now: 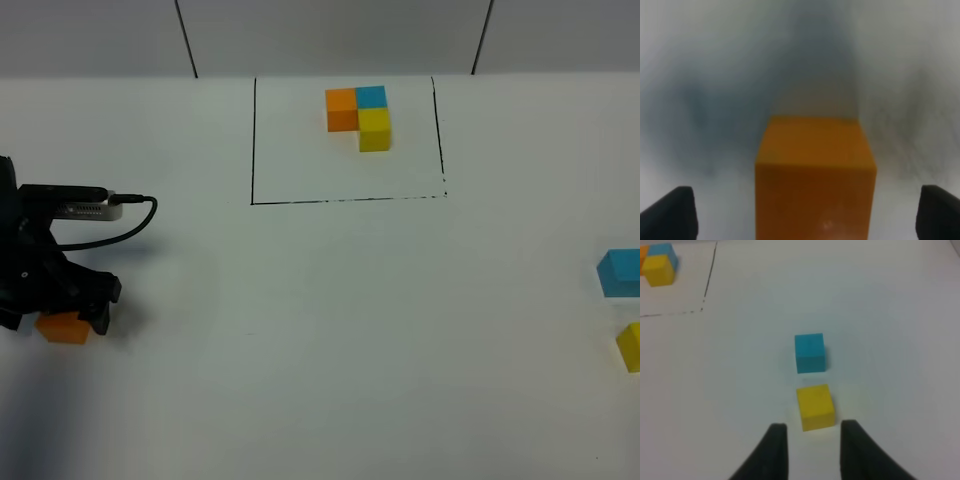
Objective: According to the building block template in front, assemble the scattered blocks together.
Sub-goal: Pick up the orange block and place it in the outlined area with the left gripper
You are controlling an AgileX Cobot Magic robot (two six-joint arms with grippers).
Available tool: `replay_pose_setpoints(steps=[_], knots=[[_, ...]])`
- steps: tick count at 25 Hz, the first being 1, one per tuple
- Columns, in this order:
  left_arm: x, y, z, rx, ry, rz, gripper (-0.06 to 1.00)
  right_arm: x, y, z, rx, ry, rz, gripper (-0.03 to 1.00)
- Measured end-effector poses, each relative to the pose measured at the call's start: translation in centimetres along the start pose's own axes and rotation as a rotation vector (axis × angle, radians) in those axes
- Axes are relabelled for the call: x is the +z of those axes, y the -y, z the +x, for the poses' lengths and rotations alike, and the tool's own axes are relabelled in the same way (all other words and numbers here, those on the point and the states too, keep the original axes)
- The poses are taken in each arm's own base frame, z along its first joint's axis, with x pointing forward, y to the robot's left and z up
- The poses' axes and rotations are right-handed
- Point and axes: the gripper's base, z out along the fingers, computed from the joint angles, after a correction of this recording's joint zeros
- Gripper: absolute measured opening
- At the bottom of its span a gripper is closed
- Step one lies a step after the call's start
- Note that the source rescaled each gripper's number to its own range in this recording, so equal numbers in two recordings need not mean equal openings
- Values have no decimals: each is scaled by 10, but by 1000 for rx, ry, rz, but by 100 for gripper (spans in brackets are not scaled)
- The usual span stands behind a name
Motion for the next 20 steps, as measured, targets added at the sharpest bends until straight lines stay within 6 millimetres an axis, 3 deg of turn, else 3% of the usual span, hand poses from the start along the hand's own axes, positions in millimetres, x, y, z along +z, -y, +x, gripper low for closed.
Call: replay_pose_setpoints(steps=[7,11,14,16,18,20], knots=[[8,1,0,0,0,2,95,0,0,0,0,0,0,0],[11,1,-1,1,2,3,83,0,0,0,0,0,0,0],[11,1,0,1,-9,2,60,0,0,0,0,0,0,0],[11,1,2,1,-28,0,35,0,0,0,0,0,0,0],[10,0,4,1,-57,-2,0,0,0,0,0,0,0,0],[10,0,7,0,-87,-5,0,0,0,0,0,0,0,0]])
